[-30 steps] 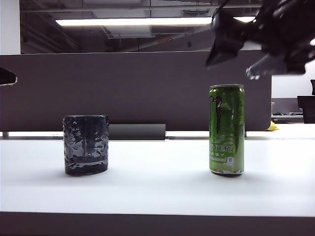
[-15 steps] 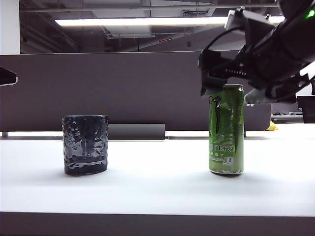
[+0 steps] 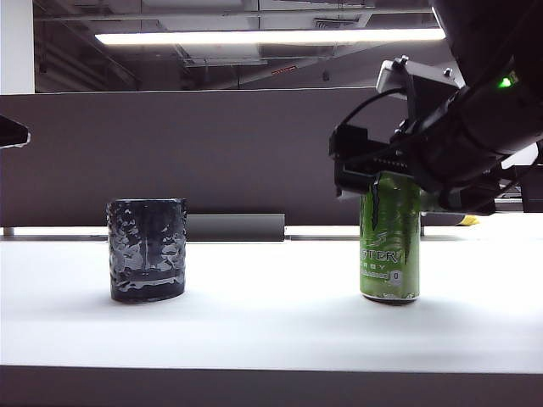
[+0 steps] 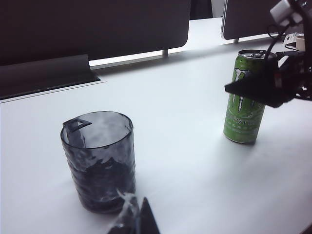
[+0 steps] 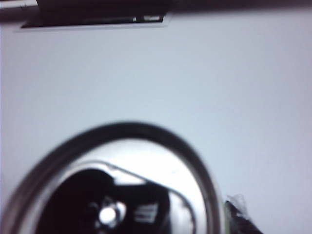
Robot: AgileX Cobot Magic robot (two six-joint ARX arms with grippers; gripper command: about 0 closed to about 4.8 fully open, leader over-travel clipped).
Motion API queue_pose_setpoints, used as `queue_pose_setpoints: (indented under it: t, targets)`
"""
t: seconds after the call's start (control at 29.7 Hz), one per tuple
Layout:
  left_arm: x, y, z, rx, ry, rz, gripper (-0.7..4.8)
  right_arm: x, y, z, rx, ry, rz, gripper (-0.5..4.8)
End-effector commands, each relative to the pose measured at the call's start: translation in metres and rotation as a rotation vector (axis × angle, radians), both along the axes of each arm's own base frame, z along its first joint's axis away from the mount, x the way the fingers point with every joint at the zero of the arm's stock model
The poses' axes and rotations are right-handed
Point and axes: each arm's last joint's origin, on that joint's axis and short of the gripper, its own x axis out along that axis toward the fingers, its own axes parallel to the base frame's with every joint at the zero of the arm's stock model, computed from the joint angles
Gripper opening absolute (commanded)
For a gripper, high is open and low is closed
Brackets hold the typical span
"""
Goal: Pick up the metal can, pour some water into the cup, then place the can back on the table.
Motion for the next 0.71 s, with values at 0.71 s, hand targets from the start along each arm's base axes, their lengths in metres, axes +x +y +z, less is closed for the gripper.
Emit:
queue_pose_setpoints:
  t: [0.71]
  targets:
    - [0.0, 0.0, 0.0016, -0.008, -0.011, 0.0, -0.05, 0.0009, 0.001, 0.0053, 0.022, -0.039, -0.001, 4.79]
